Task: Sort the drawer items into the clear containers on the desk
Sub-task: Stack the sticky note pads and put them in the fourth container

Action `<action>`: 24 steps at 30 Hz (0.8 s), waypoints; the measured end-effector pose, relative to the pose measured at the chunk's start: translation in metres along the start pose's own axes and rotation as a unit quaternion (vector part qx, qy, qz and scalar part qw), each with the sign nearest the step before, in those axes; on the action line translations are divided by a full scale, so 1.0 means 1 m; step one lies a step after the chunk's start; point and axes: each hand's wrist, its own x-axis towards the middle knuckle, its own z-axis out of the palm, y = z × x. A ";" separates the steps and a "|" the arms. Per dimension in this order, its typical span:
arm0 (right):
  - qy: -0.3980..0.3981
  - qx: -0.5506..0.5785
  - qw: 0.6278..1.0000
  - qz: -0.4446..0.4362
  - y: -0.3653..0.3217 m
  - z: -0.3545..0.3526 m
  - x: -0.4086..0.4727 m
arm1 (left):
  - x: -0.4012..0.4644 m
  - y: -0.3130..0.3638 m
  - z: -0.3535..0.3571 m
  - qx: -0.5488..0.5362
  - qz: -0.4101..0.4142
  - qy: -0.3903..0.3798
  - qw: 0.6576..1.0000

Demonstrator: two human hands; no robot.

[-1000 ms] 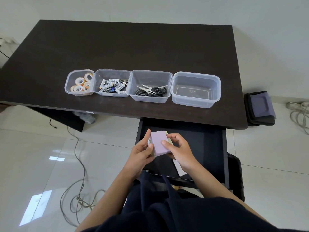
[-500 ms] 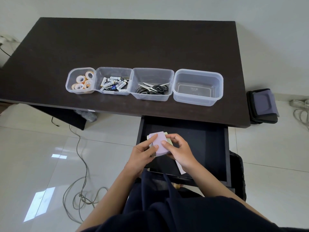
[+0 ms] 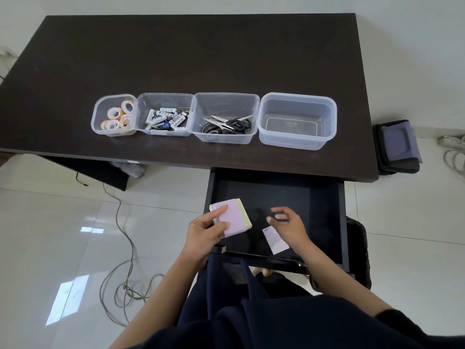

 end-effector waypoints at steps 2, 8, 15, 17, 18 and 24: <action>-0.027 -0.129 0.991 0.016 0.019 -0.003 0.009 | -0.001 0.000 -0.002 0.000 -0.004 0.008 1.000; -0.041 -0.383 0.923 0.019 0.025 0.013 0.010 | -0.002 -0.002 -0.010 0.029 -0.005 0.024 0.999; -0.006 -0.286 0.958 0.014 0.027 0.016 0.012 | -0.003 0.001 -0.014 0.053 0.005 0.025 0.998; 0.008 -0.212 0.977 0.005 0.023 0.012 0.011 | -0.003 0.000 -0.014 0.058 -0.001 0.030 0.998; 0.017 -0.171 0.985 -0.002 0.019 0.010 0.009 | -0.003 0.001 -0.014 0.058 -0.004 0.031 0.998; 0.049 0.047 0.996 -0.050 -0.020 -0.001 -0.011 | -0.002 0.000 -0.008 0.055 -0.012 0.021 0.998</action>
